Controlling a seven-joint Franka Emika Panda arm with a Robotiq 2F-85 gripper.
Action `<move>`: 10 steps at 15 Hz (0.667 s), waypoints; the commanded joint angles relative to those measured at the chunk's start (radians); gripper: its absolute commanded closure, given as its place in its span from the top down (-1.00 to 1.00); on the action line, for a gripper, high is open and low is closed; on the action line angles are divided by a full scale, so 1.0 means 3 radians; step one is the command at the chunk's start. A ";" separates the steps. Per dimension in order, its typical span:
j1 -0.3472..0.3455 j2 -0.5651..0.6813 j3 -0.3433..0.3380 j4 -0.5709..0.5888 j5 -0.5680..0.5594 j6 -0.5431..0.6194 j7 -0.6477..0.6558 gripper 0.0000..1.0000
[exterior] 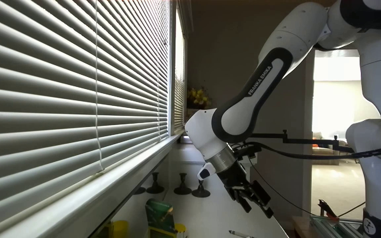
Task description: Turn the white paper over
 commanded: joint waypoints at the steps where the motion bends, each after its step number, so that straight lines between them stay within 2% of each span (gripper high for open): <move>1: -0.0078 0.0016 0.0051 0.0026 0.0151 0.0526 0.0192 1.00; 2: -0.0076 0.0028 0.0062 0.0027 0.0043 0.0287 0.0080 1.00; 5: -0.0087 0.0027 0.0060 0.0028 0.0047 0.0480 0.0148 1.00; 10: -0.0069 0.0031 0.0154 0.0060 0.0297 0.0302 -0.0089 1.00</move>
